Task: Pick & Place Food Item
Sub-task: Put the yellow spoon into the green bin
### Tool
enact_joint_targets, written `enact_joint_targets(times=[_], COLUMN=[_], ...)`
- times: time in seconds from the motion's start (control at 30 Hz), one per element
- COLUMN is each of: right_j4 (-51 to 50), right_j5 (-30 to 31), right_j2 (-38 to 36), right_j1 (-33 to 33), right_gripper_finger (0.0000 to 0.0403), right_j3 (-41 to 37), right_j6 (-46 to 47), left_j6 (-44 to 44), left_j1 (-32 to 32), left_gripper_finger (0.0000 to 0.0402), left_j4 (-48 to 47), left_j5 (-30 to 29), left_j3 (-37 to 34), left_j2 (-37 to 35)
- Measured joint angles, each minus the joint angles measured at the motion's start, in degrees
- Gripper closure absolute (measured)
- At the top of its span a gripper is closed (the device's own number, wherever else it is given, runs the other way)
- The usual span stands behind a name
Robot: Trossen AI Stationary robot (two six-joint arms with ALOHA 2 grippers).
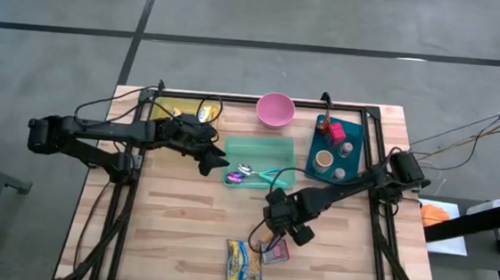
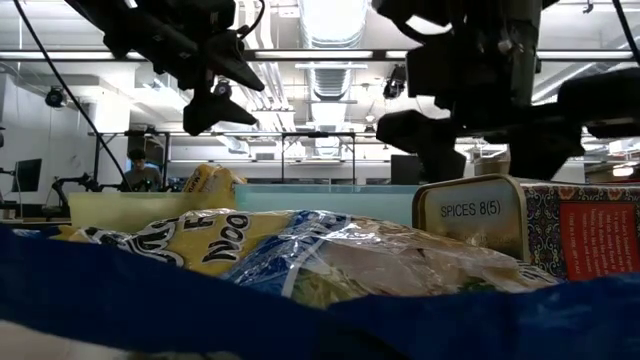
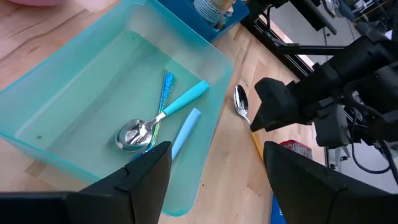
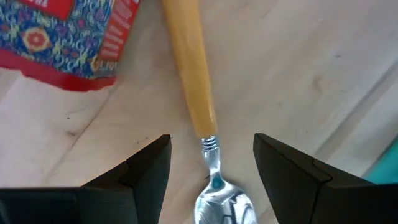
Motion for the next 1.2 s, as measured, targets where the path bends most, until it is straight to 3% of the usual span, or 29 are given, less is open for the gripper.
enact_joint_targets(times=[0.53, 0.67, 0.93, 1.2], right_j4=[8.11, 8.80, 9.66, 9.66], right_j5=[-4.78, -5.24, -5.15, -4.20], right_j2=[-0.24, -0.28, -0.24, -0.28], right_j1=[-1.00, -1.20, -1.43, -1.57], right_gripper_finger=[0.0183, 0.0230, 0.0370, 0.0376], right_j3=[-6.88, -7.35, -7.45, -7.41], right_j6=[0.82, 1.32, 2.09, 10.17], left_j6=[0.15, 0.15, 0.14, 0.13], left_j1=[0.00, 0.00, 0.00, 0.00], left_gripper_finger=[0.0139, 0.0139, 0.0139, 0.0139], left_j4=[0.02, 0.05, 0.09, 0.15], left_j5=[-0.28, -0.44, -0.44, -0.44], left_j3=[0.00, 0.00, 0.00, 0.00], left_j2=[0.00, 0.00, 0.00, 0.00])
